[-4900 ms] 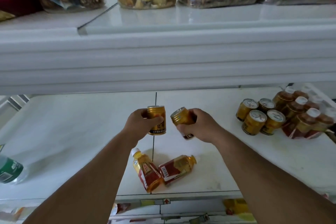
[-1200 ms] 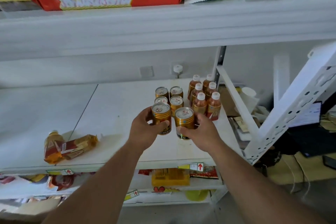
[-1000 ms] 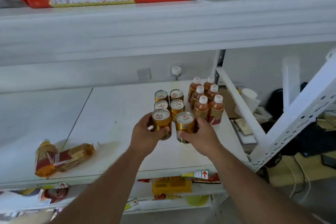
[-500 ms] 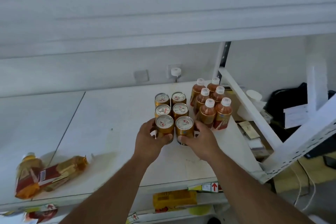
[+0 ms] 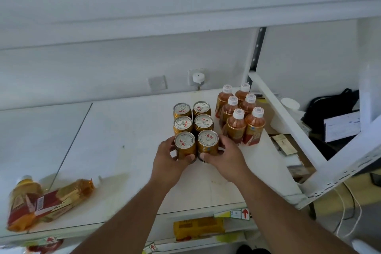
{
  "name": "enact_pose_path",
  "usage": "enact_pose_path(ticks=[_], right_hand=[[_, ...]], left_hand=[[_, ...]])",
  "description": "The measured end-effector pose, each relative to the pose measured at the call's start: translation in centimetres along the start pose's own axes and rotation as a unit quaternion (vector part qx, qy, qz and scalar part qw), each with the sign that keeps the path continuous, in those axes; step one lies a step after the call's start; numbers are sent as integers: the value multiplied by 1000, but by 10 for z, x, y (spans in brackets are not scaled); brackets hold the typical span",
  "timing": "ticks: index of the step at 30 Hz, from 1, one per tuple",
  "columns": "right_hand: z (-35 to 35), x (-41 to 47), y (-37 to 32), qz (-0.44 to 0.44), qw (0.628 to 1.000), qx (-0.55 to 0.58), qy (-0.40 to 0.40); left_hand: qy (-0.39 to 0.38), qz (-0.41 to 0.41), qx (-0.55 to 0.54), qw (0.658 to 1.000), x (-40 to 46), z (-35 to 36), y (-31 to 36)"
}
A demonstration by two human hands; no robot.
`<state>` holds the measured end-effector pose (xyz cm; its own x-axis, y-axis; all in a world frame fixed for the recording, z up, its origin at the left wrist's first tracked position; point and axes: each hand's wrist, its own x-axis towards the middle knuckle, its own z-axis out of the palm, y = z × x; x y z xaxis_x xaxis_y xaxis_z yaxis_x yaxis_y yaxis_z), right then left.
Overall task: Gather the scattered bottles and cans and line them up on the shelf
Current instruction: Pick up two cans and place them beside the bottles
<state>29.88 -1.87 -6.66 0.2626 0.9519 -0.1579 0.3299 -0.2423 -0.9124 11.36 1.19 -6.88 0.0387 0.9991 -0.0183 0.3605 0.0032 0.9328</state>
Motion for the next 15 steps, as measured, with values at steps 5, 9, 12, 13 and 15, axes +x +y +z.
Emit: enact_pose_path(ticks=[5,9,12,13,15], right_hand=[[-6,-7,-6,25,999,-18,-19],[-17,-29,-17,36,997,-66,-20],[-24,-55,-31,21,990,-141,-4],[-25,-64,-35,6,985,-175,3],[-26,-82,-45,-35,970,-241,6]], left_hand=[[-52,-14,45,998,-6,-6,1],[-56,-29,160,985,-24,-26,12],[-77,-1,288,955,-36,-45,24],[-91,5,328,940,-38,-50,29],[-121,12,407,905,-44,-61,37]])
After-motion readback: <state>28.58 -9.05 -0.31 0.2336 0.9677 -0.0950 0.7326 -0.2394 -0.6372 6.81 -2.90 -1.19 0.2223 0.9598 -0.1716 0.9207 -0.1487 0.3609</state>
